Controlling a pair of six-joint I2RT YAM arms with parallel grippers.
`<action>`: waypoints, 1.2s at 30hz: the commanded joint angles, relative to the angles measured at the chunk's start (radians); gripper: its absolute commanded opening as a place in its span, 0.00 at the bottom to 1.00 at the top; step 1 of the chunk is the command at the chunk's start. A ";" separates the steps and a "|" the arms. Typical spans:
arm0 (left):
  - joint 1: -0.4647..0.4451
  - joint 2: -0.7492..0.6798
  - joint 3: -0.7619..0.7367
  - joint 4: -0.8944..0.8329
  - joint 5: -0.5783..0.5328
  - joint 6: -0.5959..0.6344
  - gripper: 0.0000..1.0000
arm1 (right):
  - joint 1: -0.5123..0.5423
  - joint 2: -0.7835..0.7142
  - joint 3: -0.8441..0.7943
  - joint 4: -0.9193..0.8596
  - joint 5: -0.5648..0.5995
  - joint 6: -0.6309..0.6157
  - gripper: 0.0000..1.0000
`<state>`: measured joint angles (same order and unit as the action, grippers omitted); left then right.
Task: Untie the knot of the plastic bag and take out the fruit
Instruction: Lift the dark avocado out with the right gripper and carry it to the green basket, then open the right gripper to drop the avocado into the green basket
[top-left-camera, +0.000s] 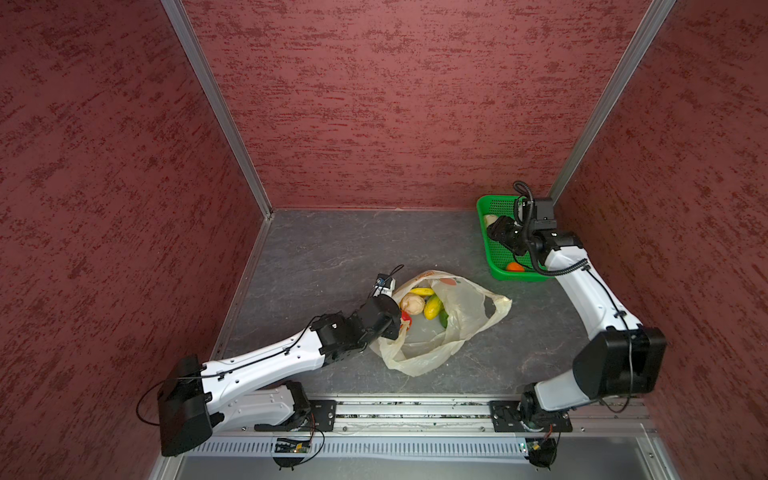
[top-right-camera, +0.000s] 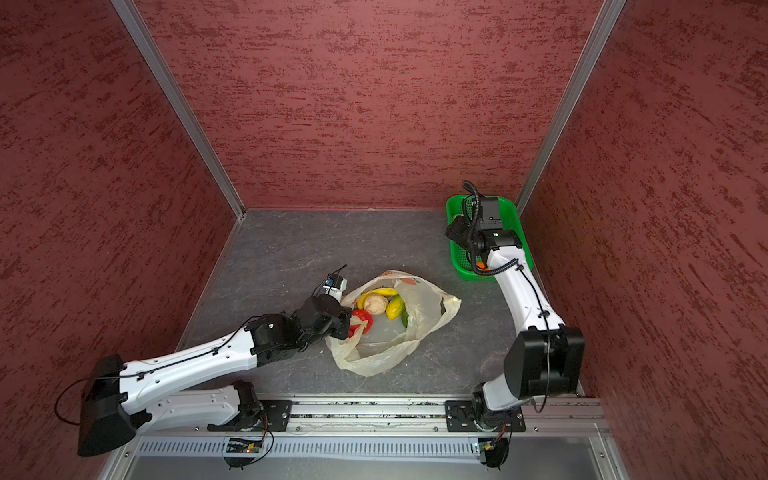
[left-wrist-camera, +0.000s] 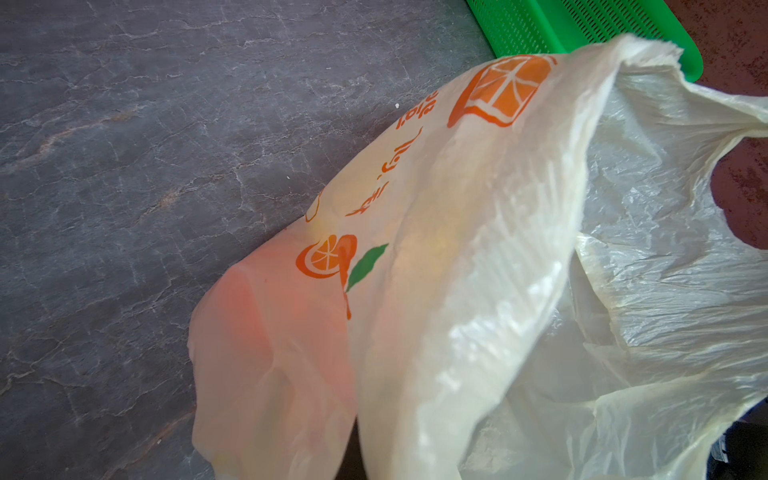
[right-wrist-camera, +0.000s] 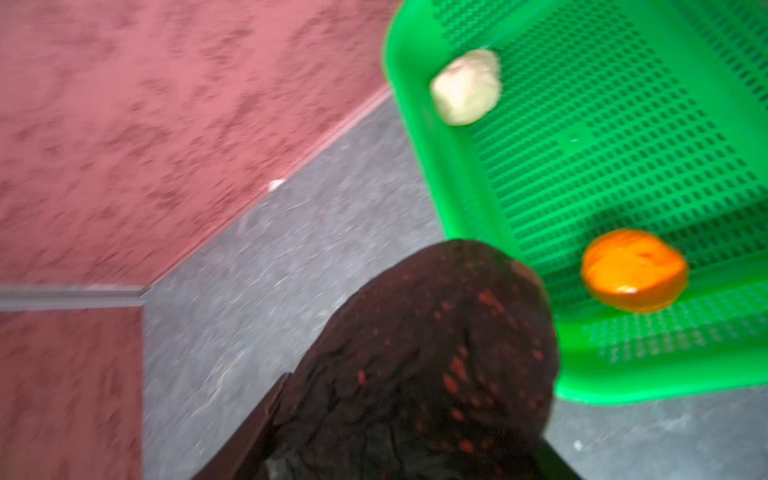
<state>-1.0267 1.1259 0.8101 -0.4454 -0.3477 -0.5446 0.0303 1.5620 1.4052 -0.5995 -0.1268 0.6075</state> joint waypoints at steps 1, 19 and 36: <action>0.001 0.007 0.018 0.005 -0.016 0.016 0.00 | -0.058 0.086 0.003 0.138 0.001 -0.033 0.58; -0.041 -0.017 -0.016 0.011 -0.086 0.000 0.00 | -0.164 0.384 0.103 0.123 0.011 -0.053 0.98; -0.024 -0.014 -0.015 0.034 -0.034 0.025 0.00 | -0.024 -0.005 0.107 -0.097 -0.136 -0.187 0.99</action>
<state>-1.0542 1.1126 0.7986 -0.4400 -0.3897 -0.5407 -0.0299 1.6192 1.4899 -0.6060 -0.1867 0.4629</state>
